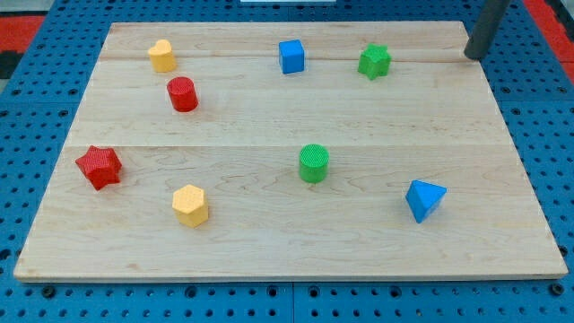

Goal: Point your arm at the green star

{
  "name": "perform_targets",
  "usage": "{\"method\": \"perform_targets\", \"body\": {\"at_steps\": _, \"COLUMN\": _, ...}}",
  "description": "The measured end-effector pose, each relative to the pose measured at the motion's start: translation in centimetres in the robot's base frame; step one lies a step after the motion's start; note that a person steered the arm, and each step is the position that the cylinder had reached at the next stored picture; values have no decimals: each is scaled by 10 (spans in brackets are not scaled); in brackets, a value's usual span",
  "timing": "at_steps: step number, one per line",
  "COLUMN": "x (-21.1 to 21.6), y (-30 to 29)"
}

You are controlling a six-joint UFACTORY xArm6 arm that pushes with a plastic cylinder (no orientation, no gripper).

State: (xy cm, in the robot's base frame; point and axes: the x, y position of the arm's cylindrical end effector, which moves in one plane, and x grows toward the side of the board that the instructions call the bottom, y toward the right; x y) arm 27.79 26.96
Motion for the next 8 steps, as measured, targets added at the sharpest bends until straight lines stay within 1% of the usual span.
{"method": "perform_targets", "body": {"at_steps": 4, "x": 3, "y": -5}}
{"method": "perform_targets", "body": {"at_steps": 5, "x": 8, "y": -4}}
{"method": "perform_targets", "body": {"at_steps": 6, "x": 23, "y": -4}}
{"method": "perform_targets", "body": {"at_steps": 7, "x": 28, "y": -29}}
{"method": "perform_targets", "body": {"at_steps": 8, "x": 33, "y": -70}}
